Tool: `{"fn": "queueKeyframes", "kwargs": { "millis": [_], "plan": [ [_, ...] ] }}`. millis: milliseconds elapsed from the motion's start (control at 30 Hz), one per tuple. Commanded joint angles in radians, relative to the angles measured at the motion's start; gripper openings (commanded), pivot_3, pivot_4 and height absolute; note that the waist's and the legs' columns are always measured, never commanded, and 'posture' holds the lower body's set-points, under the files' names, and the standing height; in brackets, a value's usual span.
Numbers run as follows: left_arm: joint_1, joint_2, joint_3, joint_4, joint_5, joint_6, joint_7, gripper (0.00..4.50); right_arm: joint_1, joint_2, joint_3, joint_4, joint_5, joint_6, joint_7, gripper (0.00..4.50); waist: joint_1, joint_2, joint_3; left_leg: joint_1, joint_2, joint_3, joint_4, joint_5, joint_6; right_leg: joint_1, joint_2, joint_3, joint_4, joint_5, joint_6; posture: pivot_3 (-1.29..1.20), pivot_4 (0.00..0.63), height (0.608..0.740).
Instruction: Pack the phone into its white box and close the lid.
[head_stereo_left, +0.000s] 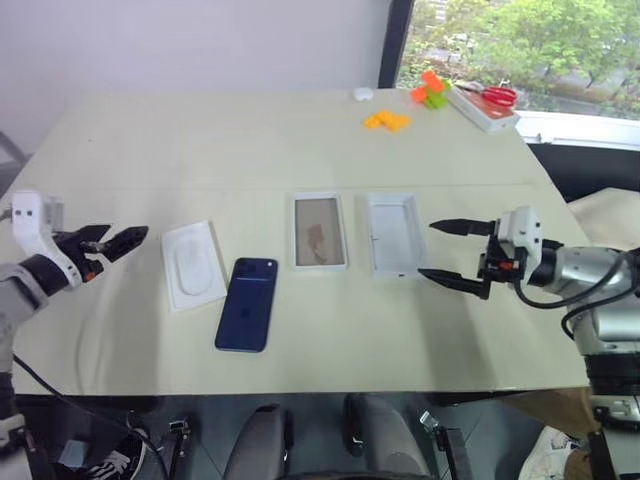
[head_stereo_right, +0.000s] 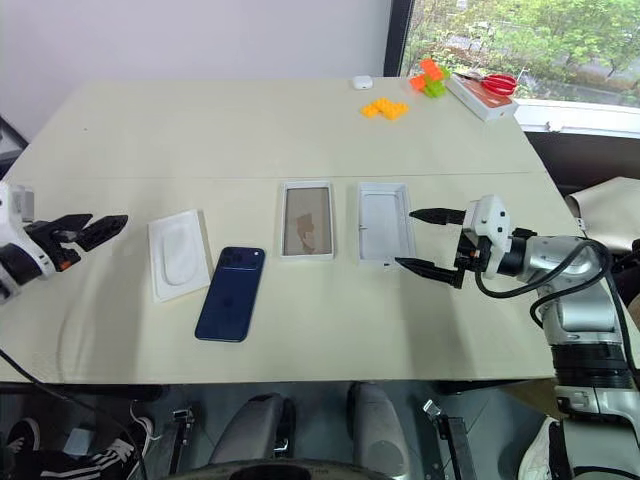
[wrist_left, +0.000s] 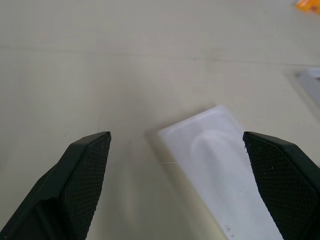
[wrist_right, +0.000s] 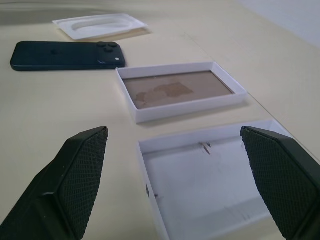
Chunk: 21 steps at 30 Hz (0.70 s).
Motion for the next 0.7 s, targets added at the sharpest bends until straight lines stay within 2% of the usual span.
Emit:
{"fn": "queueKeyframes", "kwargs": {
  "millis": [33, 200, 267, 333, 500, 700],
  "plan": [
    [0.023, -0.006, 0.009, -0.111, -0.057, 0.116, 0.026, 4.45, -0.051, 0.012, 0.01, -0.055, 0.015, 0.003, -0.004, 4.44, -0.001, 0.0, 0.0, 0.0, 0.0, 0.0, 0.0, 0.0, 0.0, 0.0, 0.0, 0.0, 0.0, 0.0, 0.0, 0.0, 0.15, 0.74],
    [-0.007, -0.092, 0.061, -0.147, -0.142, 0.301, 0.138, 4.45, -0.087, 0.036, 0.046, -0.083, -0.001, -0.007, -0.011, 4.44, 0.0, 0.0, 0.0, 0.0, -0.001, 0.0, 0.0, 0.0, 0.0, 0.0, -0.002, 0.0, 0.0, 0.0, 0.0, 0.0, 0.15, 0.74],
    [-0.047, -0.089, 0.018, -0.145, -0.126, 0.373, 0.181, 4.45, -0.098, 0.049, 0.061, -0.081, -0.031, -0.039, -0.032, 4.44, 0.002, -0.002, 0.0, 0.0, -0.001, -0.001, 0.0, 0.0, 0.0, 0.0, -0.002, -0.001, 0.0, 0.0, 0.0, 0.0, 0.15, 0.74],
    [-0.086, -0.12, 0.037, -0.141, -0.154, 0.451, 0.218, 4.45, -0.108, 0.058, 0.072, -0.076, -0.037, -0.027, -0.045, 4.44, 0.002, -0.002, 0.0, 0.0, -0.001, -0.002, 0.0, 0.0, -0.001, 0.001, -0.001, -0.002, 0.0, 0.0, 0.0, 0.0, 0.15, 0.74],
    [-0.067, -0.159, 0.022, -0.176, -0.118, 0.477, 0.276, 4.45, -0.094, 0.055, 0.109, -0.066, -0.086, -0.088, -0.028, 4.44, -0.005, -0.002, 0.0, 0.0, -0.002, -0.001, 0.0, 0.0, -0.001, 0.001, -0.003, -0.001, 0.0, 0.0, 0.0, 0.0, 0.15, 0.74],
    [-0.106, -0.235, 0.059, -0.151, -0.118, 0.516, 0.344, 4.45, -0.091, 0.06, 0.096, -0.056, -0.07, -0.075, -0.037, 4.44, 0.001, -0.002, 0.0, 0.0, -0.003, -0.002, 0.0, 0.001, -0.002, 0.001, -0.003, -0.001, 0.0, 0.0, 0.0, 0.0, 0.15, 0.74]
  ]
}}
